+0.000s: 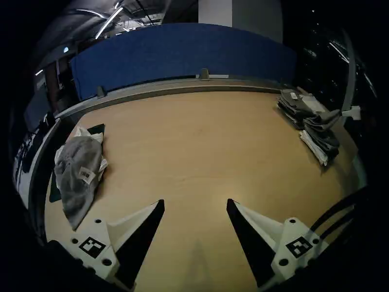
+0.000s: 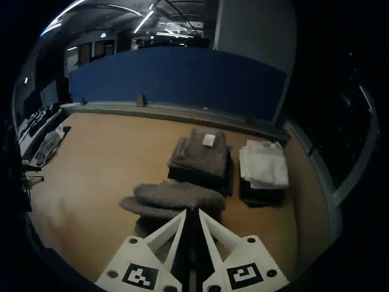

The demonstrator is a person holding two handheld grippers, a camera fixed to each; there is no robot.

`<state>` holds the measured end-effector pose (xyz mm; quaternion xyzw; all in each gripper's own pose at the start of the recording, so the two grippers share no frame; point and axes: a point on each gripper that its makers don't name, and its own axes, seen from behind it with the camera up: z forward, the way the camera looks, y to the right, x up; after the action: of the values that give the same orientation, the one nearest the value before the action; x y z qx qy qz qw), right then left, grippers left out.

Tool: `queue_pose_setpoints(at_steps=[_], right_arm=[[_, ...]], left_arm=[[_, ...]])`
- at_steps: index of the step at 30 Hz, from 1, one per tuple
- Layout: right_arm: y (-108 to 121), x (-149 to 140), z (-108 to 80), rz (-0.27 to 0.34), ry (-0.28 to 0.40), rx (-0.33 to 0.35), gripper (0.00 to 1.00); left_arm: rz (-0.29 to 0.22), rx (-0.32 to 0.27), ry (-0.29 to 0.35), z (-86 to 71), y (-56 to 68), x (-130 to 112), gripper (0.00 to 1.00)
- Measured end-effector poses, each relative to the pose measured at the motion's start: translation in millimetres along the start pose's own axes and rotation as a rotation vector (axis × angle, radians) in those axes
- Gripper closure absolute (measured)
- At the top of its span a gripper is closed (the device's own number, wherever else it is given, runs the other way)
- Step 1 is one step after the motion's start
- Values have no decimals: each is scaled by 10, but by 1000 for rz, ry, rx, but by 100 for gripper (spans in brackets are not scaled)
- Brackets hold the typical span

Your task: Fold towel

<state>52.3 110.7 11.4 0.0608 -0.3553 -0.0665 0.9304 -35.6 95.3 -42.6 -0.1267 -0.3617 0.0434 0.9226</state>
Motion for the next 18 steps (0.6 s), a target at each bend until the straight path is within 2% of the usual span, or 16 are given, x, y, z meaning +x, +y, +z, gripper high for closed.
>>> queue_pose_setpoints(at_steps=[5,11,18], right_arm=[[84,-338,3,51,-38,-18,98],[124,-597,20,96,-70,-29,98],[67,-790,15,104,-78,-10,98]], left_arm=[[6,3,-1,-12,-4,-6,5],[13,3,-2,-24,7,-4,5],[14,6,-2,-43,-6,-15,5]])
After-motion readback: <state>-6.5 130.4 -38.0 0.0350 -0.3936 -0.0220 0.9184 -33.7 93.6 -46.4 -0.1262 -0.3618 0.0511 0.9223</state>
